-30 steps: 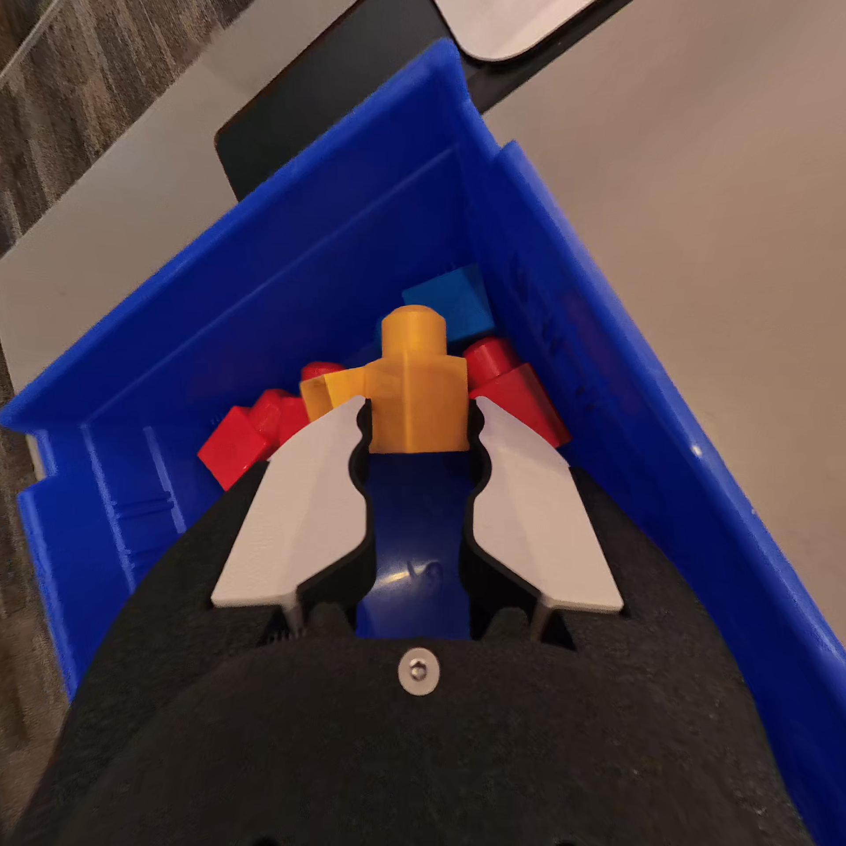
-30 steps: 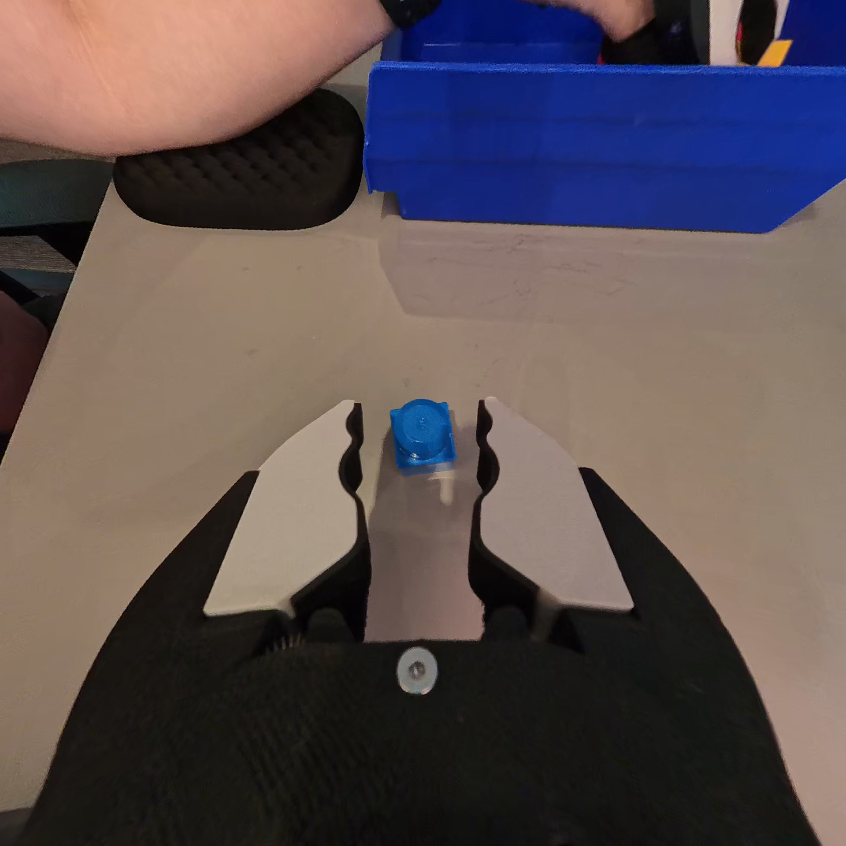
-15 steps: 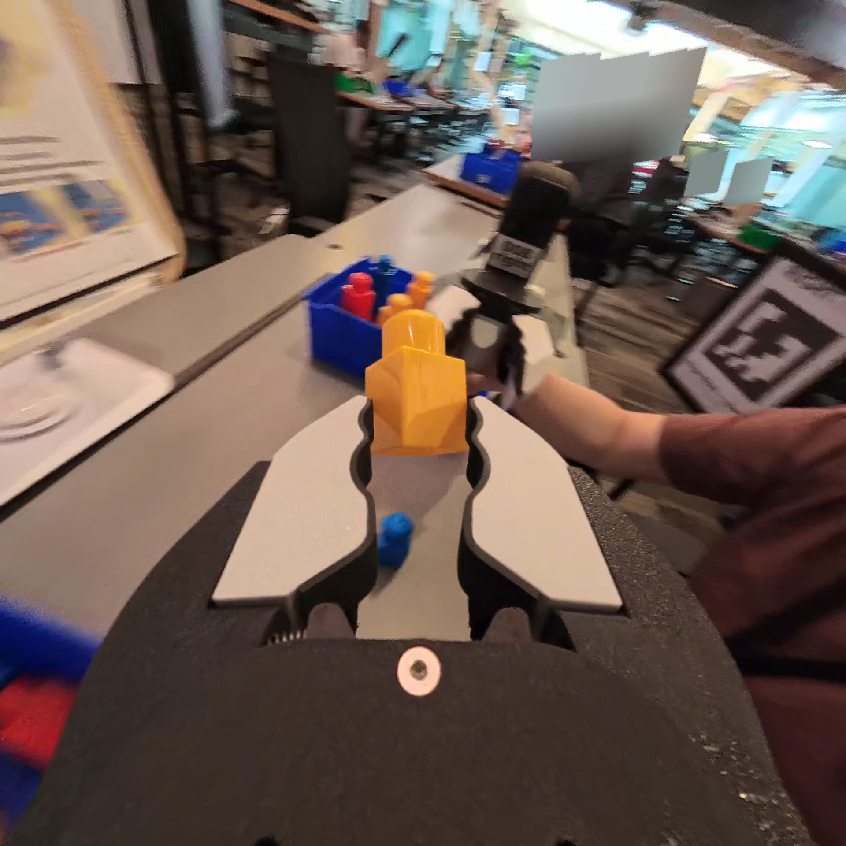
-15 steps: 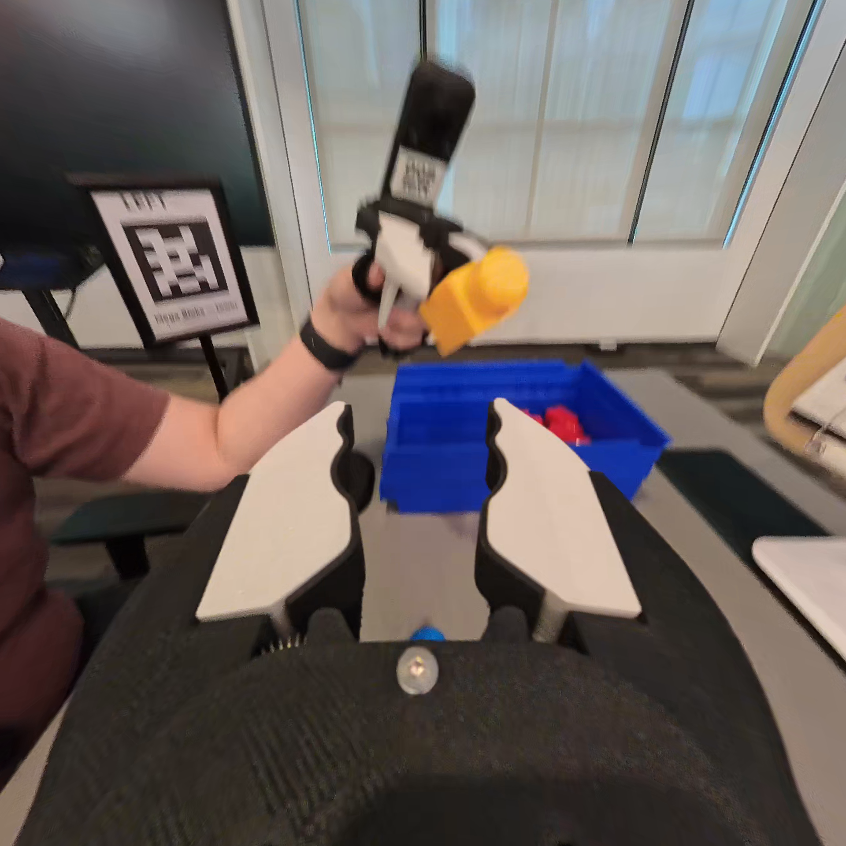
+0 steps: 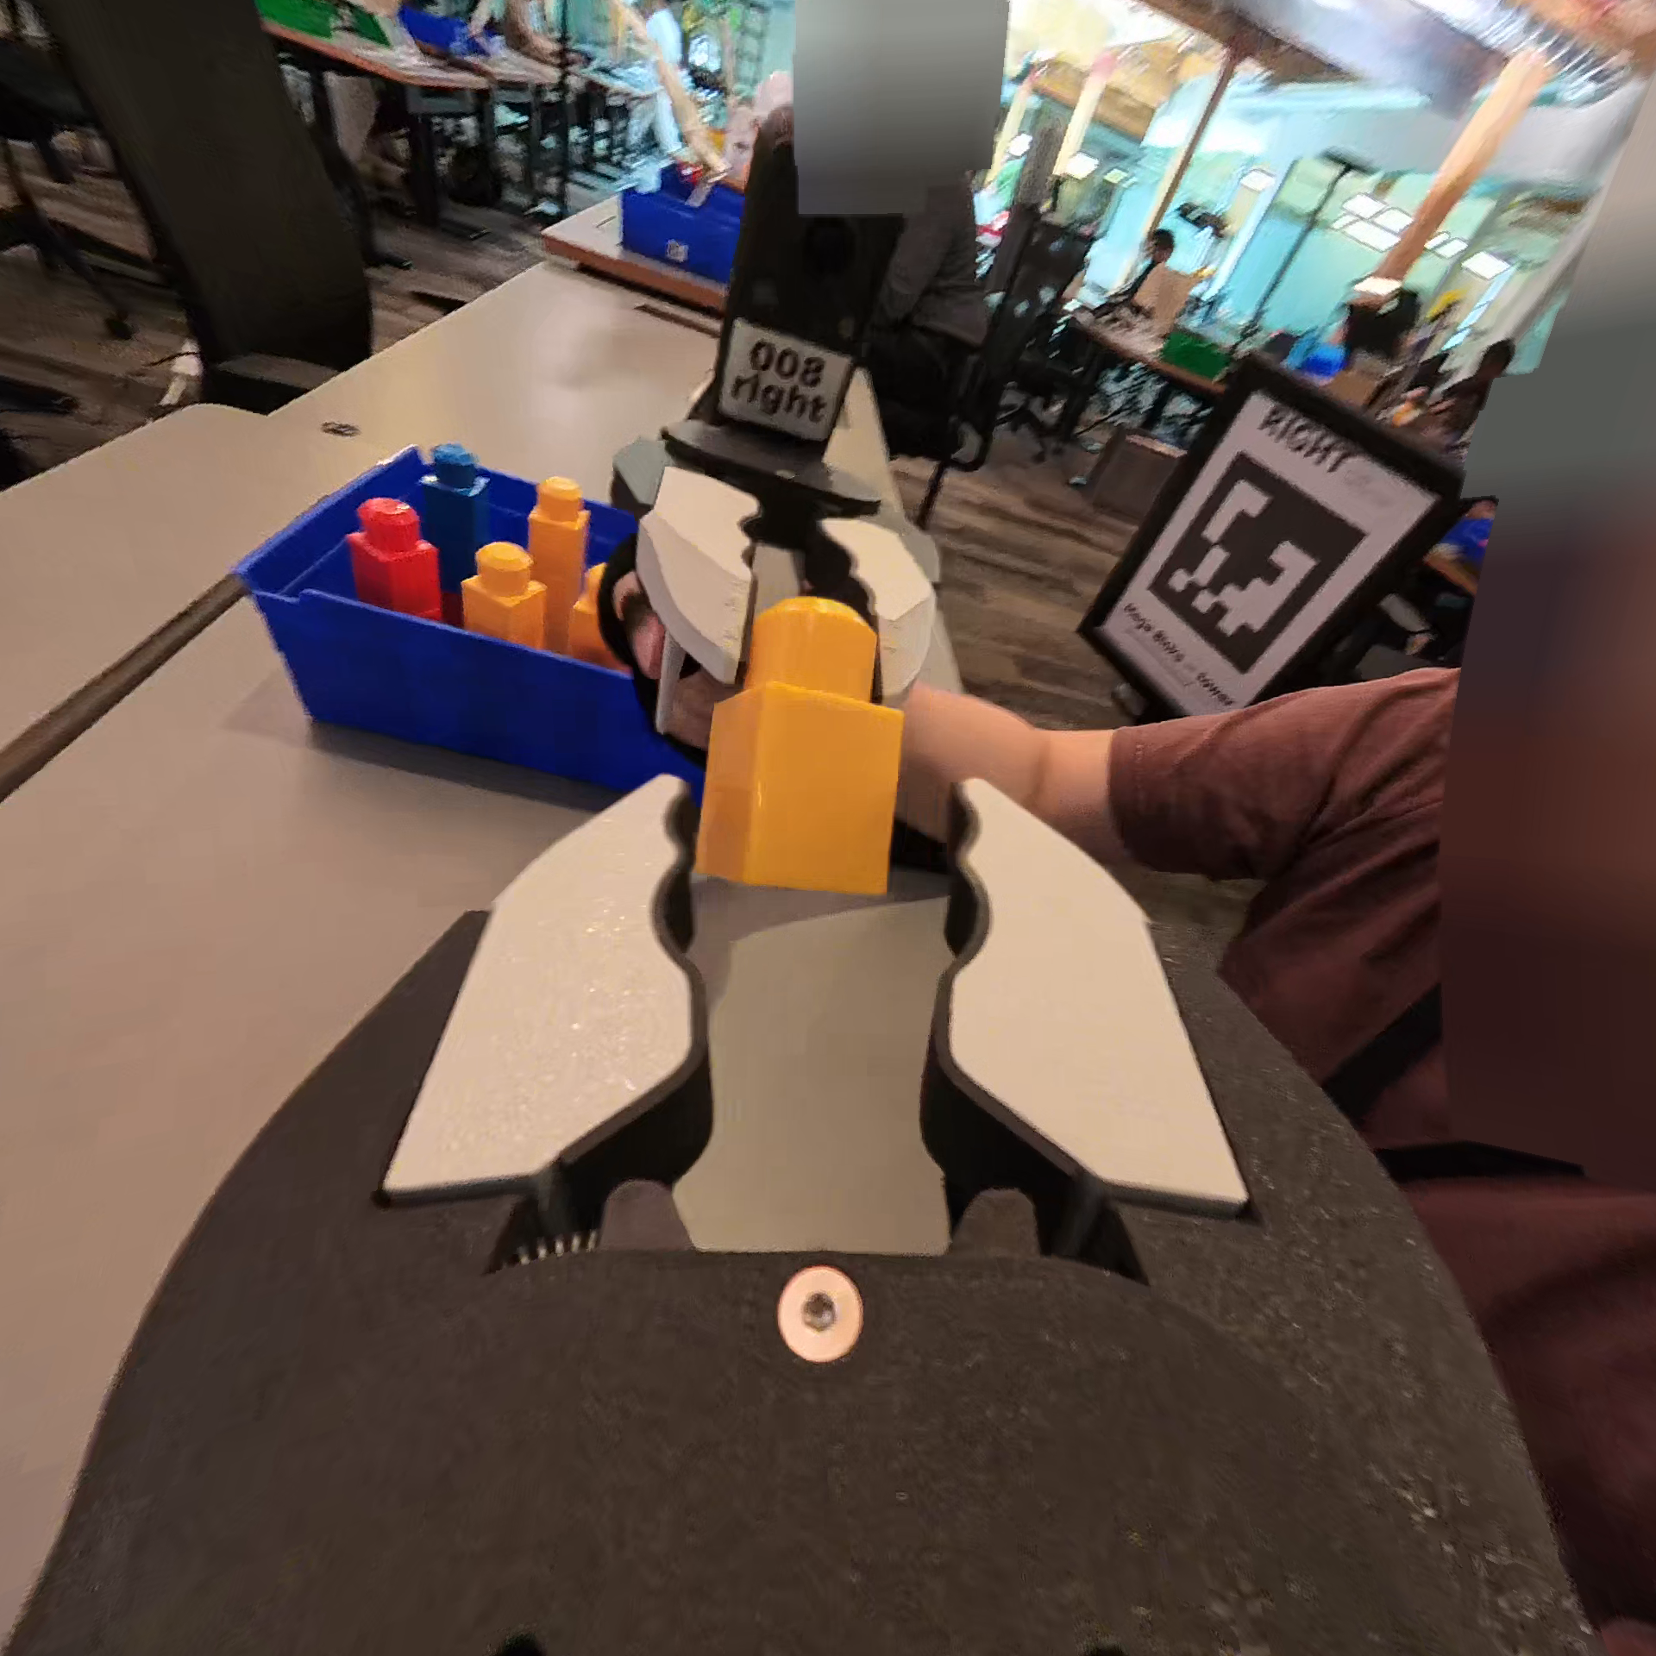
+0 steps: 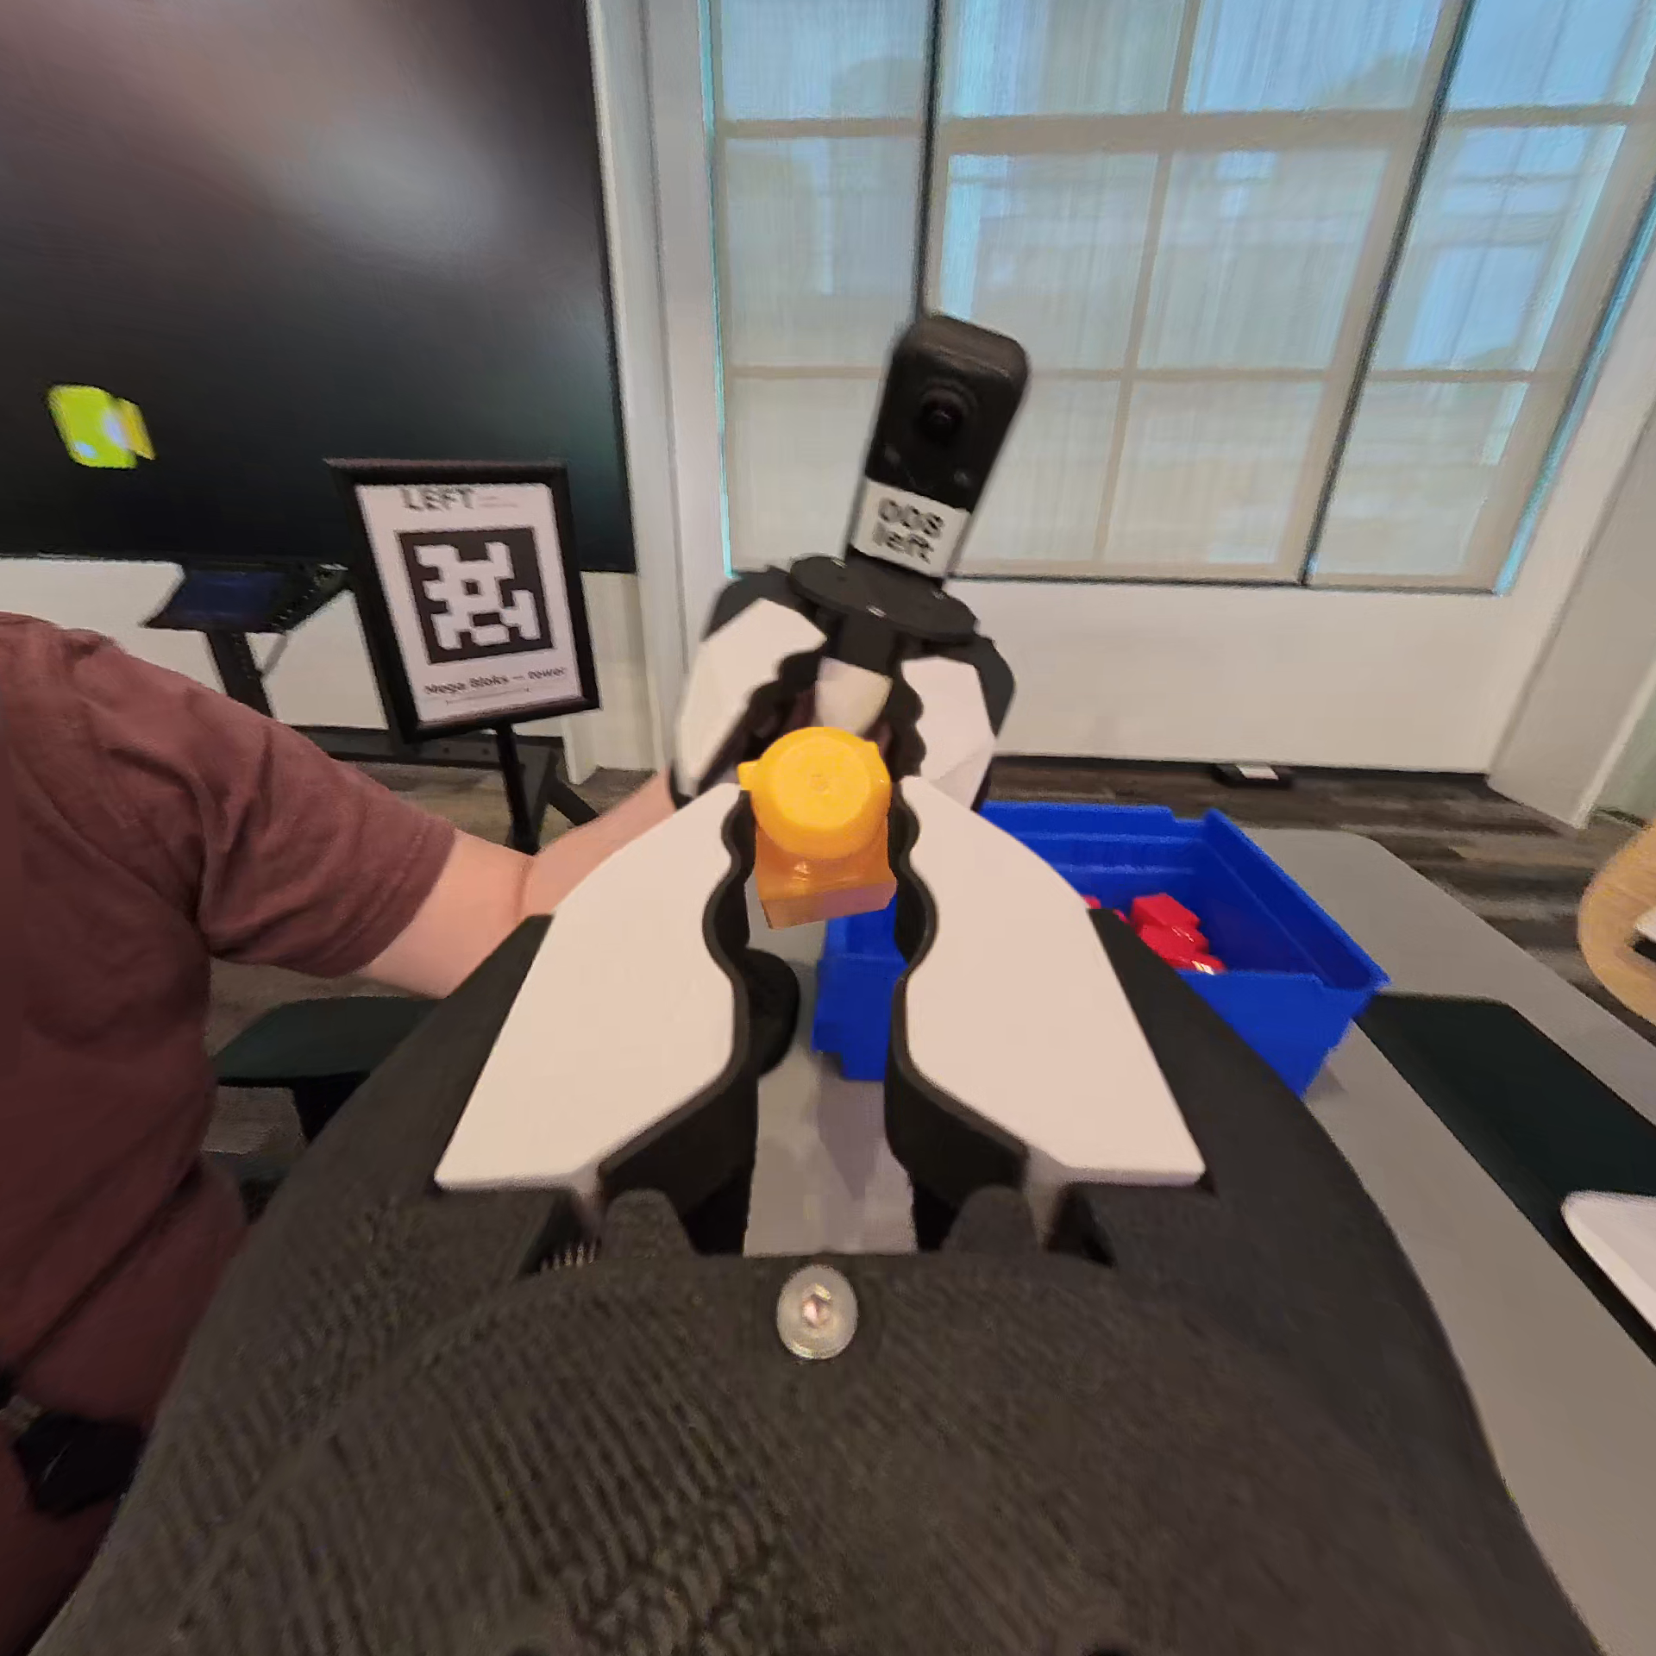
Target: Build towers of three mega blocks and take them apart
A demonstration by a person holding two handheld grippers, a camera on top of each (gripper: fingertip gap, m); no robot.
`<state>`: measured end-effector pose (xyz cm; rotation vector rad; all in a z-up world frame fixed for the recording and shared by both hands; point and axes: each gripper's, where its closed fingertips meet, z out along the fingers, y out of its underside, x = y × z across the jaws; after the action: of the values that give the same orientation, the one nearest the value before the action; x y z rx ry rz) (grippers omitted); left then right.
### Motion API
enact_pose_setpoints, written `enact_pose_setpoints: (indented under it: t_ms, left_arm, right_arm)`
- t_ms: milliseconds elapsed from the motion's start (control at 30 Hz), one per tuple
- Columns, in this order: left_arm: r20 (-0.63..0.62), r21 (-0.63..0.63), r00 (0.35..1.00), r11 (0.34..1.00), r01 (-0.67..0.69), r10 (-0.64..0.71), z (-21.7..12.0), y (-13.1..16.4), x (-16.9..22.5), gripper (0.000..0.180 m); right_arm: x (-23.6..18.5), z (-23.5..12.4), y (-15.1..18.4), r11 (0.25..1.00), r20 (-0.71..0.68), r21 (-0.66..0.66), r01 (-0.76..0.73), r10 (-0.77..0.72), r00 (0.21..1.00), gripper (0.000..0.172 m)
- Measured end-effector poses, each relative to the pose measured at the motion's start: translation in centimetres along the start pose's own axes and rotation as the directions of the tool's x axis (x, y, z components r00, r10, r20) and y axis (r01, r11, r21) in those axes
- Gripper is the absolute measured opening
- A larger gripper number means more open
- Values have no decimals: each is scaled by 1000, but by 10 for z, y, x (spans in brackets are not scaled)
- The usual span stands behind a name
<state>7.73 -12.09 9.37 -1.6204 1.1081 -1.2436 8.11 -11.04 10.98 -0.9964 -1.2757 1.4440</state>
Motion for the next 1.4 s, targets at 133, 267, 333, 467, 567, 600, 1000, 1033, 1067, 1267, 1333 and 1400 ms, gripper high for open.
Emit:
enact_pose_setpoints:
  t_ms: [133, 267, 333, 467, 567, 600, 1000, 1033, 1067, 1267, 1333, 1400]
  left_arm:
    - [204, -89, 972, 991, -98, 114, 1, 7, -18, 59]
    - [268, -157, 954, 983, -98, 138, 4, 15, -27, 50]
    - [260, -169, 956, 981, -91, 133, 7, 19, -29, 47]
    - [255, -182, 957, 979, -90, 135, 13, 23, -30, 47]
    - [250, -207, 956, 973, -100, 151, 18, 27, -31, 39]
    - [248, -213, 956, 972, -103, 156, 19, 28, -31, 38]
    - [263, -242, 950, 964, -106, 170, 22, 33, -36, 38]
    - [263, -248, 948, 962, -113, 179, 23, 34, -36, 38]
    - [263, -253, 946, 960, -119, 187, 23, 34, -36, 38]
    - [280, -277, 939, 953, -120, 200, 20, 37, -41, 37]
    - [306, -275, 932, 955, -110, 196, 13, 36, -47, 37]
    - [335, -239, 926, 966, -95, 174, -2, 29, -51, 37]
  right_arm:
    - [7, 2, 7, 995, -72, -89, -44, 38, 997, 29]
    - [10, 3, 11, 988, -127, -155, -26, 7, 992, 29]
    - [11, 3, 12, 986, -147, -165, -32, 7, 989, 29]
    - [12, 5, 15, 984, -150, -171, -55, 30, 988, 29]
    - [13, 5, 16, 982, -156, -178, -67, 39, 987, 29]
    - [13, 4, 17, 981, -155, -183, -67, 39, 987, 29]
    - [15, 4, 21, 974, -172, -217, -69, 31, 985, 29]
    - [15, 4, 22, 973, -171, -223, -66, 27, 985, 29]
    - [15, 4, 22, 972, -172, -227, -61, 22, 985, 29]
    - [17, 5, 19, 973, -202, -230, -10, -38, 979, 41]
    - [17, 3, 15, 975, -203, -222, 13, -59, 977, 55]
    - [17, -2, 21, 964, -192, -265, 24, -77, 978, 54]
